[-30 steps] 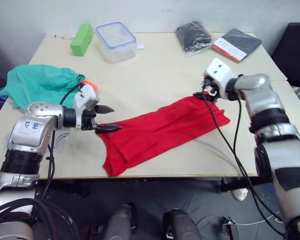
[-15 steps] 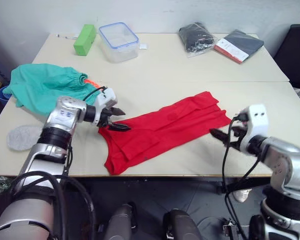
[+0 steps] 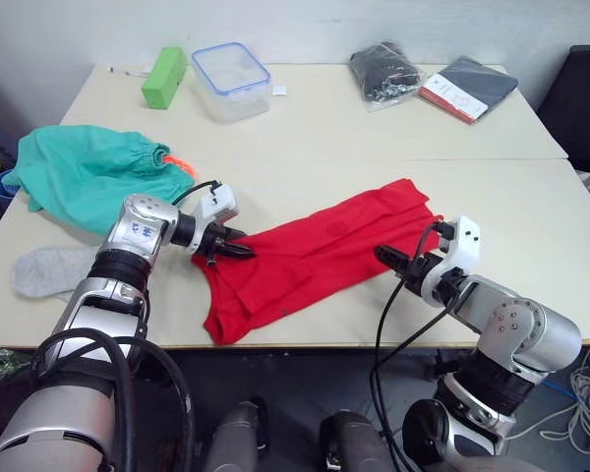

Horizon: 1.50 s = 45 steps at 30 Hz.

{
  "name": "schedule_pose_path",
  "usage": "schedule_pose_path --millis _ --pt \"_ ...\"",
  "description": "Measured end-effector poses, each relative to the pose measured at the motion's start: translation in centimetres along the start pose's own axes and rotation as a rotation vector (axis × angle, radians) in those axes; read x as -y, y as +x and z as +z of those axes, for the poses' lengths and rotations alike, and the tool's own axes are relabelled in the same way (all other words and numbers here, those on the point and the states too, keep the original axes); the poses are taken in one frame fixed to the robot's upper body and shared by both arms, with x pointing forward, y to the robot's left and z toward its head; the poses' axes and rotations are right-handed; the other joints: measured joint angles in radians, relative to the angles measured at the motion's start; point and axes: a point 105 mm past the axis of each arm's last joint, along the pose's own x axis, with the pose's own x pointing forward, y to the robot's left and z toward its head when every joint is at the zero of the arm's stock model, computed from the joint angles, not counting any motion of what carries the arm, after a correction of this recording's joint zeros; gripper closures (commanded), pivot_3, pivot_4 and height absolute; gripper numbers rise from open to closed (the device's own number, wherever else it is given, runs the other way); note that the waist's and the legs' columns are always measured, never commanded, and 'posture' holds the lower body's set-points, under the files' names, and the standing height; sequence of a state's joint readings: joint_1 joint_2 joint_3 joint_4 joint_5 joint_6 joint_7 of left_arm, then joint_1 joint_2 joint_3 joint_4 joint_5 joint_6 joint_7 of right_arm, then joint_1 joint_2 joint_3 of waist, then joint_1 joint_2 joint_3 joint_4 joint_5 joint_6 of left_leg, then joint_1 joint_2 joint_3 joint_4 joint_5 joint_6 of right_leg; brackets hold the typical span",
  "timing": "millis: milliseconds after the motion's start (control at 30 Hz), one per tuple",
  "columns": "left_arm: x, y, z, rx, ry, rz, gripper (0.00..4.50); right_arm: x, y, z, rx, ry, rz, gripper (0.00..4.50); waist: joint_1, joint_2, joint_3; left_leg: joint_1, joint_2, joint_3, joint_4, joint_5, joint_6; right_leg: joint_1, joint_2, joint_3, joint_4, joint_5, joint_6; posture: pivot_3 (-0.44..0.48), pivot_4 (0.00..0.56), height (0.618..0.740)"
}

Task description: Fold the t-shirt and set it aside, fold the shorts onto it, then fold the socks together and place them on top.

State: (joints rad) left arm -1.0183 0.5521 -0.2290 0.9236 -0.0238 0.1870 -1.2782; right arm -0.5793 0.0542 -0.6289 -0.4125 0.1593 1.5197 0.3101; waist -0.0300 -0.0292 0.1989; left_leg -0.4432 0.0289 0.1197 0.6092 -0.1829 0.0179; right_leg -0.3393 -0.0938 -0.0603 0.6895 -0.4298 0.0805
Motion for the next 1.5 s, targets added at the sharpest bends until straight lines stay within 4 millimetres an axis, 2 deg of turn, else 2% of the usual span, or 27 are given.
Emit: schedule_pose_path --millis 67,333,367,400,467,667,733,833,933,1100,1167,1267,1367,1500 --pt "0.1 0.0 -0.2 0.005 -0.006 -0.007 4.5 0.5 0.7 0.2 0.007 0.016 -0.017 1.31 -0.001 -0.005 -0.003 0.001 0.0 0.0 0.0 0.0 0.0 0.001 0.0 0.0 0.0 0.0 0.0 0.0 0.15 0.74" --pt "0.9 -0.9 -1.1 0.015 -0.034 -0.011 4.5 1.2 3.0 1.6 0.007 -0.043 -0.026 4.11 -0.013 -0.006 -0.004 0.002 0.0 0.001 -0.004 0.0 0.0 0.0 0.0 0.002 0.0 0.0 0.0 0.0 0.15 0.74" --pt "1.0 -1.0 -1.2 0.018 -0.04 -0.015 4.5 1.2 3.3 1.9 0.002 -0.059 -0.025 4.37 -0.016 -0.006 -0.004 0.002 0.0 0.001 -0.004 0.0 0.0 0.0 0.0 0.002 0.0 0.0 0.0 0.0 0.15 0.74" --pt "1.4 -1.2 -1.5 0.02 -0.046 -0.015 4.5 1.0 3.8 2.1 -0.004 -0.081 -0.015 4.45 -0.022 -0.006 -0.004 0.002 0.0 0.001 -0.005 0.0 0.0 0.0 0.0 0.002 0.0 0.0 0.0 0.0 0.15 0.74" --pt "2.0 -1.4 -1.7 0.022 -0.06 -0.017 4.5 0.6 4.7 2.7 -0.009 -0.123 0.004 4.45 -0.027 -0.006 -0.004 0.003 0.0 0.002 -0.006 0.0 -0.001 0.0 0.0 0.002 0.0 0.0 0.0 0.0 0.15 0.74" --pt "6.5 -0.6 -2.3 0.086 -0.192 -0.041 4.5 -1.6 8.7 5.7 -0.02 -0.306 0.056 4.45 -0.039 -0.004 -0.002 0.004 0.0 0.003 -0.007 0.001 -0.001 -0.001 0.0 0.005 -0.001 0.0 0.0 0.0 0.15 0.74" --pt "8.2 0.6 -1.7 0.139 -0.268 -0.028 4.5 -2.3 10.0 6.4 -0.03 -0.356 0.063 4.45 -0.04 -0.003 -0.002 0.003 0.0 0.003 -0.007 0.001 -0.001 -0.001 0.0 0.006 -0.001 0.0 0.0 0.0 0.15 0.74" --pt "9.6 2.0 -1.2 0.162 -0.334 0.011 4.5 -3.6 11.2 6.9 -0.023 -0.42 0.082 4.45 -0.035 -0.003 -0.002 0.003 0.0 0.002 -0.006 0.001 -0.001 0.0 0.001 0.007 -0.001 0.0 0.0 0.0 0.15 0.74" --pt "10.2 2.7 -1.0 0.18 -0.376 0.067 4.5 -4.0 11.9 6.9 -0.02 -0.471 0.075 4.45 -0.029 -0.003 -0.002 0.003 0.0 0.002 -0.005 0.001 -0.001 0.001 0.001 0.007 -0.002 0.0 0.0 0.0 0.15 0.74" --pt "10.2 3.2 -0.8 0.206 -0.44 0.155 4.5 -4.0 12.3 6.6 -0.017 -0.541 0.069 4.45 -0.024 -0.003 -0.002 0.003 0.0 0.002 -0.004 0.001 0.0 0.002 0.001 0.007 -0.002 0.0 0.0 0.0 0.15 0.74" --pt "10.0 3.1 -0.9 0.208 -0.455 0.17 3.99 -4.0 12.4 6.5 -0.019 -0.568 0.076 4.5 -0.024 -0.003 -0.002 0.003 0.0 0.002 -0.004 0.001 -0.001 0.002 0.001 0.007 -0.002 0.0 0.0 0.0 0.15 0.74" --pt "9.5 2.1 -1.0 0.21 -0.471 0.171 3.12 -4.0 12.0 6.7 -0.04 -0.634 0.113 3.8 -0.024 -0.003 -0.002 0.003 0.001 0.002 -0.005 0.001 -0.001 0.001 0.001 0.007 -0.002 0.0 0.0 0.0 0.15 0.74" --pt "8.2 -0.1 -0.8 0.196 -0.459 0.173 2.19 -2.9 10.9 7.4 -0.038 -0.684 0.141 2.78 -0.024 -0.003 -0.002 0.003 0.001 0.002 -0.006 0.001 -0.001 0.001 0.001 0.007 -0.003 0.0 0.0 0.0 0.15 0.74" --pt "6.9 -2.4 0.3 0.197 -0.435 0.117 0.91 -1.3 8.7 6.7 -0.062 -0.688 0.163 1.39 -0.015 -0.003 -0.002 0.002 0.0 0.001 -0.008 0.001 -0.001 0.001 0.001 0.006 -0.006 0.0 0.0 0.0 0.15 0.74"
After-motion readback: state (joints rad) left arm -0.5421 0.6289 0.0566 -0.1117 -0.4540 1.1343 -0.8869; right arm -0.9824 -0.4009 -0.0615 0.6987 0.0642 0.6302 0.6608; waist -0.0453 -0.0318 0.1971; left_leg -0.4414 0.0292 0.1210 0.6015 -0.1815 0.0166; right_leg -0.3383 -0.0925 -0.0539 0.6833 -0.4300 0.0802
